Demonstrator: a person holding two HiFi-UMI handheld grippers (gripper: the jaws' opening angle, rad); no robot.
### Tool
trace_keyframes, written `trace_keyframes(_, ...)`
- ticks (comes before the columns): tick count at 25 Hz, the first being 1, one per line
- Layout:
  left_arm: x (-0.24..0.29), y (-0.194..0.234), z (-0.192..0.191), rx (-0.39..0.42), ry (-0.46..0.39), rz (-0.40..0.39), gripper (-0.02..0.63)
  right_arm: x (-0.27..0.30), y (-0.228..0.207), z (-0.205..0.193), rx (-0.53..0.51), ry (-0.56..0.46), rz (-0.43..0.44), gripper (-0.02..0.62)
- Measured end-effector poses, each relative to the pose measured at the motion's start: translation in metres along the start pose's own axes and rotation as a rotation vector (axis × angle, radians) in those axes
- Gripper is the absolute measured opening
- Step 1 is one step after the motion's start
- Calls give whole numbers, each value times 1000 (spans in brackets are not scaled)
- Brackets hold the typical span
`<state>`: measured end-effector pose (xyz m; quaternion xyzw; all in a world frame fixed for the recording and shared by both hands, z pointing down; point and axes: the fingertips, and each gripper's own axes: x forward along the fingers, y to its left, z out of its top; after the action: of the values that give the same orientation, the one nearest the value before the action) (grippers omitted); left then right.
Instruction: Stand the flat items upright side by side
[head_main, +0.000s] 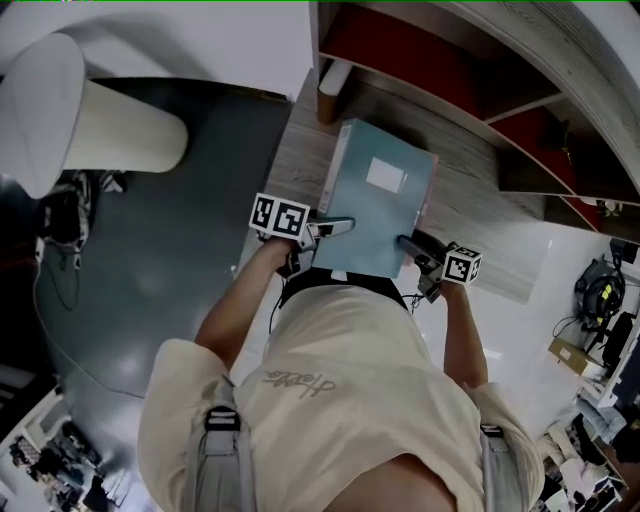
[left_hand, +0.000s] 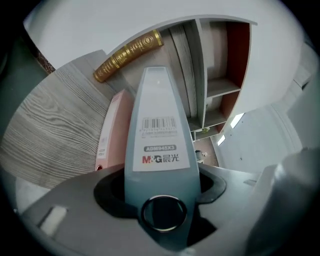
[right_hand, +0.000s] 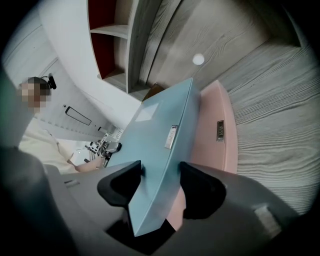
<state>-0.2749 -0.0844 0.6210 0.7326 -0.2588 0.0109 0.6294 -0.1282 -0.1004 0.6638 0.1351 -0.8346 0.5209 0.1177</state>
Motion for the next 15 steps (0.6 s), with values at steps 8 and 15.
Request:
trace_keyframes(8,0,-17,1,139,7,64,287,-8,6,-3,-12,-88,-38,241)
trace_keyframes(15,7,-38,16,281,-29,115,287,-25,7,-12,-16,-208,-136,235)
